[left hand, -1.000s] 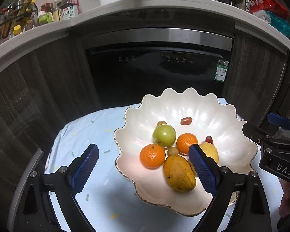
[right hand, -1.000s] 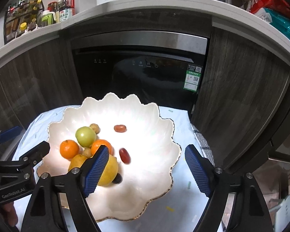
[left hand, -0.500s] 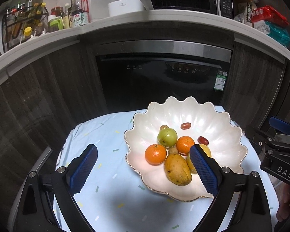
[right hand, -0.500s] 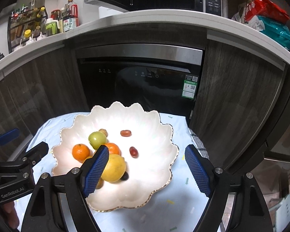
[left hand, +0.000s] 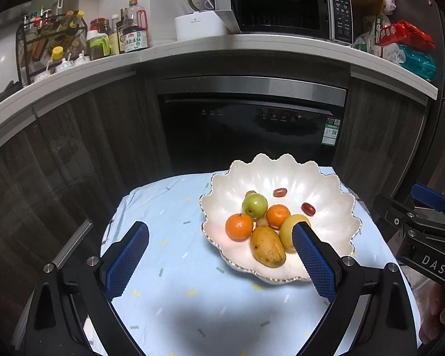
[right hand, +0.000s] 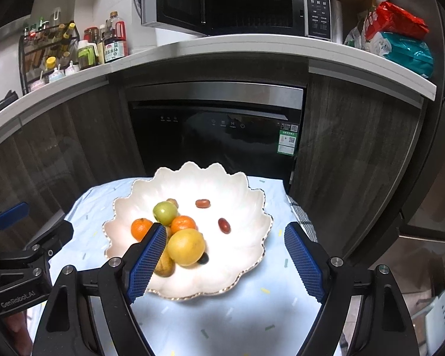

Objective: Organize fruits

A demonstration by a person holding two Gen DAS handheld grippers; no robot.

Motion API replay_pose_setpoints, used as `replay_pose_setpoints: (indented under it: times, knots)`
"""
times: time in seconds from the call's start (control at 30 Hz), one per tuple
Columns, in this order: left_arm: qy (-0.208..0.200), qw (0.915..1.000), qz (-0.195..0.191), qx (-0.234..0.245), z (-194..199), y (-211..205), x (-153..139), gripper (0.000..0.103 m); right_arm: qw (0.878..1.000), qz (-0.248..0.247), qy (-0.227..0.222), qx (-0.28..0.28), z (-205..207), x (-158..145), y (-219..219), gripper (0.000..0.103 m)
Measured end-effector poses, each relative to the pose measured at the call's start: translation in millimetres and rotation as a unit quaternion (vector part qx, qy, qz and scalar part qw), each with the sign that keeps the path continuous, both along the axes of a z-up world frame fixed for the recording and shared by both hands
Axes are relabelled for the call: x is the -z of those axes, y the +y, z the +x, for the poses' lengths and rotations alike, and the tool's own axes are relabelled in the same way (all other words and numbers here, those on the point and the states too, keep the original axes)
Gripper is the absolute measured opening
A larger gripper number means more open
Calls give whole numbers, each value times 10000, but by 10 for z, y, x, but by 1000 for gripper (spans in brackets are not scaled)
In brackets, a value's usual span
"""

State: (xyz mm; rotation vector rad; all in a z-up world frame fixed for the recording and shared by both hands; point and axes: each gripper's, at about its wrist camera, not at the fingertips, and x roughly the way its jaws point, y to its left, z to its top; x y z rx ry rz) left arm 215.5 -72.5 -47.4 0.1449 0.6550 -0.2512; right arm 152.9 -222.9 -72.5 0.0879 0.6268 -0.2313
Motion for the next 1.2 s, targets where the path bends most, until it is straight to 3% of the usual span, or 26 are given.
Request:
replay_pose_setpoints:
  times: [0.77,1.2]
  knots:
    - [-81,9996,1,-263,-910,340,-189,99,9997,13,-112,-216,-867,-92,327,83]
    - [93,9986,-12,-515,-1414,499,-88,99,9996,63,-187,-194,-1377,-70,418,83]
